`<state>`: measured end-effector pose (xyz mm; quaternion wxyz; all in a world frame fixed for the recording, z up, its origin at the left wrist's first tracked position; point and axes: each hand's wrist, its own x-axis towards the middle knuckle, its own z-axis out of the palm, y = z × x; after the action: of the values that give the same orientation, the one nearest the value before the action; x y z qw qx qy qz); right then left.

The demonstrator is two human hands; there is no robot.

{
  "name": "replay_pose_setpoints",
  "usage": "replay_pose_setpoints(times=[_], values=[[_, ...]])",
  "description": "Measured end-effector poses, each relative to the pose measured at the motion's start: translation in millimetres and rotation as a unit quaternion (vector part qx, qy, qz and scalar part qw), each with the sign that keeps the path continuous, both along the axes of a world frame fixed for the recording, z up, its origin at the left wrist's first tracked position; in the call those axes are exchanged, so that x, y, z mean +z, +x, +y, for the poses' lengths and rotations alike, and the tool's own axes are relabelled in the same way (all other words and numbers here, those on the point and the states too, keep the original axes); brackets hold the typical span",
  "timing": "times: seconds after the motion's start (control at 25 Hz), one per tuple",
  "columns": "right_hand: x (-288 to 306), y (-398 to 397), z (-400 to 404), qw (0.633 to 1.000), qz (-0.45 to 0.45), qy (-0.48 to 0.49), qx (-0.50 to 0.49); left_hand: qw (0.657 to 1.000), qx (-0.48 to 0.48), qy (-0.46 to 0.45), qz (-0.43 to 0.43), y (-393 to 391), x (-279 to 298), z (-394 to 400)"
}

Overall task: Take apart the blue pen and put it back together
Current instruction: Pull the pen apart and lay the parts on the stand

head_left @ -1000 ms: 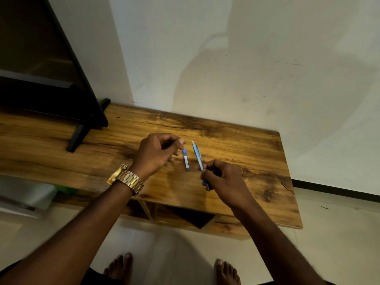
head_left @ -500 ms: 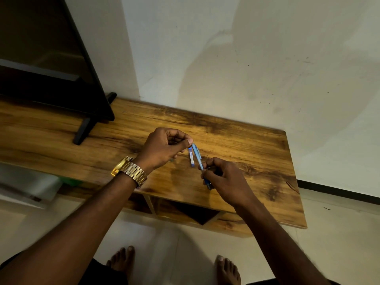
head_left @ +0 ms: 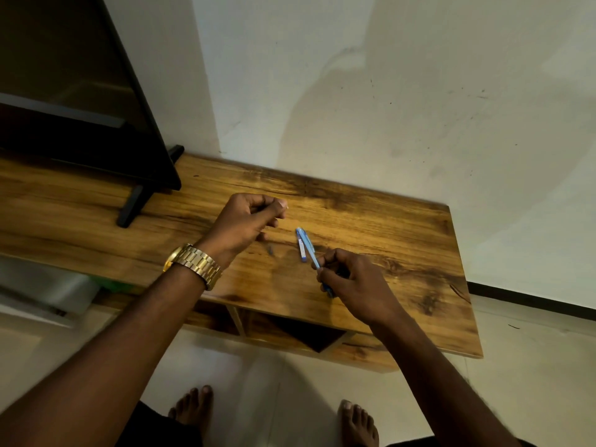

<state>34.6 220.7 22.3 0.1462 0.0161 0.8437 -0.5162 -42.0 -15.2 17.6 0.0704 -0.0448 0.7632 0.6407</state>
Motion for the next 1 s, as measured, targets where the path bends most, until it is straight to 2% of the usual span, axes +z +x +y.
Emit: replay_pose_setpoints(times=[0.04, 0.12, 0.2, 0.28, 0.36, 0.56, 0.8, 0.88, 1.0], values=[[-0.7, 0.1, 0.2, 1.0, -0.002, -0.006, -0.008, 0.999, 0.03, -0.012, 0.007, -0.7, 2.2, -6.2], [-1.8, -0.4, 0.9, 0.999, 0.003, -0.018, -0.03, 0.987, 0.058, -0.145, 0.034, -1.1, 1.1, -20.9], [-2.6, -1.6, 1.6, 0.999, 0.008, -0.024, -0.046, 0.941, 0.023, -0.337, 0.021, 2.8, -2.8, -29.8], [-4.4, -2.7, 2.2, 0.998, 0.007, -0.034, -0.053, 0.902, -0.025, -0.429, -0.032, 6.2, -8.2, -28.7], [-4.7, -2.8, 2.7, 0.997, -0.001, -0.047, -0.059, 0.89, -0.039, -0.451, -0.059, 7.3, -12.9, -22.9], [-4.6, -3.4, 5.0, 0.994, -0.021, -0.073, -0.077, 0.884, 0.01, -0.466, -0.039, 7.7, -12.5, -22.6], [-11.6, -8.9, 11.0, 0.991, -0.006, -0.066, -0.117, 0.881, 0.005, -0.471, -0.033, 9.6, -9.1, -23.5], [-18.2, -16.6, 16.4, 0.991, 0.029, -0.007, -0.132, 0.879, 0.013, -0.476, -0.022, 8.5, -6.8, -24.8], [-36.0, -32.0, 22.4, 0.973, 0.1, 0.176, -0.113, 0.87, 0.025, -0.493, -0.02, 8.4, -5.1, -29.4]])
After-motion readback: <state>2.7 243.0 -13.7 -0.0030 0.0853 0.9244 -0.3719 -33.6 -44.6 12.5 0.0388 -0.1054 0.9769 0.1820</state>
